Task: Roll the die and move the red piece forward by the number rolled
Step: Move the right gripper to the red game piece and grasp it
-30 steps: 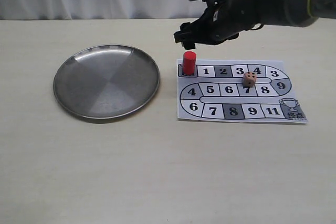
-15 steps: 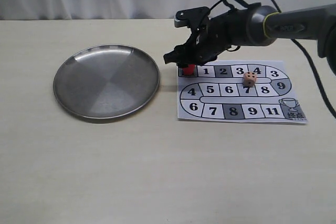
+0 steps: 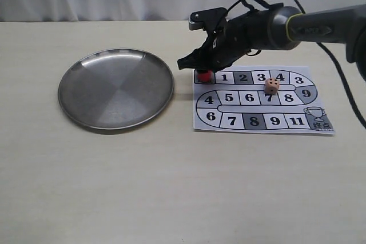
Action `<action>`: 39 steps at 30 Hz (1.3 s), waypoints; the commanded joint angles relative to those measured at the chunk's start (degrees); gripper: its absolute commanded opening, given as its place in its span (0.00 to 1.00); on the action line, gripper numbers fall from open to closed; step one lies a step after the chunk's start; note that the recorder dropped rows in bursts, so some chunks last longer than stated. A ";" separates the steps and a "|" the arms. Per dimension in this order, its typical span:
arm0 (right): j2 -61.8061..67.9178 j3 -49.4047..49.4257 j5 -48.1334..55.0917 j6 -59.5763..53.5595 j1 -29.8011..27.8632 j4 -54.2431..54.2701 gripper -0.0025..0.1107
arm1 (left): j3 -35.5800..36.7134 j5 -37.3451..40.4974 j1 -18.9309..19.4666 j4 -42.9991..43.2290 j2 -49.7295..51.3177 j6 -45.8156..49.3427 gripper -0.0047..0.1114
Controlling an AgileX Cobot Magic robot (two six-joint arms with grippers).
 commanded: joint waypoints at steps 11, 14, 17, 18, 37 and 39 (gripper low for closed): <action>-8.62 0.66 5.35 -0.22 -4.80 -1.76 0.06 | 0.10 -0.51 -0.14 0.01 -0.06 -0.05 0.04; -2.64 1.08 5.01 -0.22 -4.67 -1.52 0.06 | 0.10 -0.51 -0.14 0.01 -0.06 -0.05 0.04; 0.98 1.08 5.01 -0.22 -4.67 -1.52 0.06 | 0.10 -0.51 -0.14 0.01 -0.06 -0.05 0.04; 1.84 1.08 5.01 -0.22 -4.67 -1.52 0.06 | 0.10 -0.51 -0.14 0.01 -0.06 -0.05 0.04; -8.59 1.08 5.56 -0.22 -4.79 -1.84 0.06 | 0.10 -0.51 -0.14 0.01 -0.06 -0.05 0.04; -10.90 1.08 5.56 -0.22 -5.06 -2.78 0.06 | 0.10 -0.51 -0.14 0.01 -0.06 -0.05 0.04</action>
